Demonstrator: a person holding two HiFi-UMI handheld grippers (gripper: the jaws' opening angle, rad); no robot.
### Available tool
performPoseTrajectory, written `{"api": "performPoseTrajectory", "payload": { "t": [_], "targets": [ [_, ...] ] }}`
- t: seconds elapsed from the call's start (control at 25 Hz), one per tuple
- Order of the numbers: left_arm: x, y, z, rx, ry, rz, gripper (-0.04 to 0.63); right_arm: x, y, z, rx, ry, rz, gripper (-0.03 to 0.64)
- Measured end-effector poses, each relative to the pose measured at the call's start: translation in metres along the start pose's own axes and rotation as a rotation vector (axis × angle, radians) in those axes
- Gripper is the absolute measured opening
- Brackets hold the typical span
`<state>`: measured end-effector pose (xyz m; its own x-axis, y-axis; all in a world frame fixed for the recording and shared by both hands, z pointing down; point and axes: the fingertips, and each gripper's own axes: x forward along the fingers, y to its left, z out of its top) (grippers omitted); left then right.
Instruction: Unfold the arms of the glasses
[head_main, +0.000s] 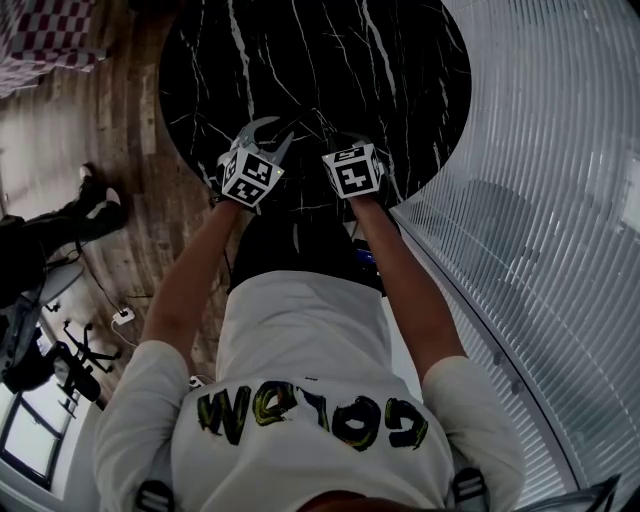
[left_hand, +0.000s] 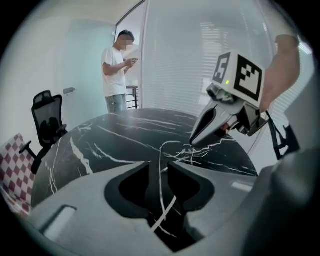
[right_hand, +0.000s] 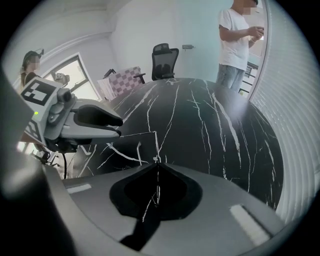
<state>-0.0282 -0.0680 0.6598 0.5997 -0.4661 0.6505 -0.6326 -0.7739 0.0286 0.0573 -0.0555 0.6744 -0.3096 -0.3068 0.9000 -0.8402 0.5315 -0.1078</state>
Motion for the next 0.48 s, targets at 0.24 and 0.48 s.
{"api": "performPoseTrajectory", "payload": {
  "t": [0.24,0.48],
  "targets": [
    [0.007,-0.044,0.024,0.353,0.031,-0.075,0.110,-0.001,0.001,0.001,0.002,-0.005,-0.003,0.006],
    [0.032,-0.050,0.007,0.480,0.147,-0.106,0.109,0.000,-0.001,0.002,0.000,-0.015,-0.005,0.006]
  ]
}}
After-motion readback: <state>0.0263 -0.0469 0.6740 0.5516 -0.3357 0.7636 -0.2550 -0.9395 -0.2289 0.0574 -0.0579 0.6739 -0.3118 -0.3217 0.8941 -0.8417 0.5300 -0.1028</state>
